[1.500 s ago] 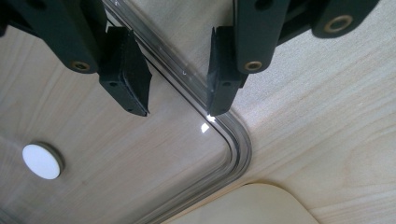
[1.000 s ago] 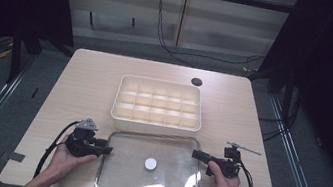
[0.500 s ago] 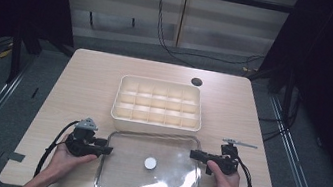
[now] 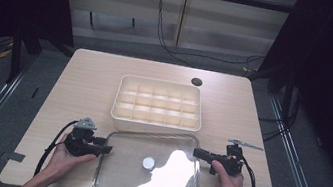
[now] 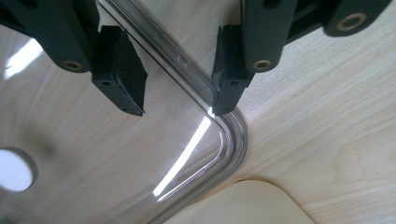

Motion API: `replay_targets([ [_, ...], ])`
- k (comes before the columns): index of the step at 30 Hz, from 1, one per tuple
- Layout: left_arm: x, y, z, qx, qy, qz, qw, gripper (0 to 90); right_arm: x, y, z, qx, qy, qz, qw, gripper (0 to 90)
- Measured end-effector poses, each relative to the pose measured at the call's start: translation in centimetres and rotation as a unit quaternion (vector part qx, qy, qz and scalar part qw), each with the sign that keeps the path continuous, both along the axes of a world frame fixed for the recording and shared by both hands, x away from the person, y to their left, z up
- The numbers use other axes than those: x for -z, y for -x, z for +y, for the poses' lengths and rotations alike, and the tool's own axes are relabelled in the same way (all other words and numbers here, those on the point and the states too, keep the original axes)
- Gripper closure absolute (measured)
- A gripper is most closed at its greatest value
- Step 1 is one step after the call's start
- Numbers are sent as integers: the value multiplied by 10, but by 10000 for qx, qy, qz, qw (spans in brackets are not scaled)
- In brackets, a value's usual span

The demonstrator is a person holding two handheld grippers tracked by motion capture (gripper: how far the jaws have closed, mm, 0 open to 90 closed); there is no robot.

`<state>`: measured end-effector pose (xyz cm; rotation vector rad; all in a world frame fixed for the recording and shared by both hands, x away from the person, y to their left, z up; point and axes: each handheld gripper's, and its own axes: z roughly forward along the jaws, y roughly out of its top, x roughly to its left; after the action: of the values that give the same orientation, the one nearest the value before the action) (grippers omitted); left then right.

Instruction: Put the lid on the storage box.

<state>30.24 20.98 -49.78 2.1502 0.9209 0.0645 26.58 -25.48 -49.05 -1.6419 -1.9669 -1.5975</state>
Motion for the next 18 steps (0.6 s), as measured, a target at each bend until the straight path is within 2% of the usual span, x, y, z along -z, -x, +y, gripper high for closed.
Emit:
replay_targets([
  [5,0,0,-1,38,-7,-1,10000,559,1,-2,-1,-51,6,47,10000,700],
  [6,1,-1,-1,128,153,86,9998,565,4,-5,3,-261,-212,118,9994,670],
  [7,1,0,-2,143,144,78,9998,569,6,-6,7,-318,-231,142,9991,664],
  [9,1,1,-3,140,84,38,9999,548,5,-6,12,-259,-163,169,9994,663],
  [10,1,1,-4,153,105,35,9998,548,4,-6,14,-221,-101,141,9996,670],
  [11,1,2,-4,172,148,53,9997,513,1,-7,11,-228,-392,9,9990,710],
  [13,2,2,-3,182,172,66,9997,502,-1,-6,11,-208,-392,-23,9990,715],
  [14,2,2,-3,184,224,84,9995,462,-2,-4,10,-226,-400,-98,9989,719],
  [18,2,2,-1,112,269,116,9995,377,-4,-1,9,-232,-418,-153,9987,726],
])
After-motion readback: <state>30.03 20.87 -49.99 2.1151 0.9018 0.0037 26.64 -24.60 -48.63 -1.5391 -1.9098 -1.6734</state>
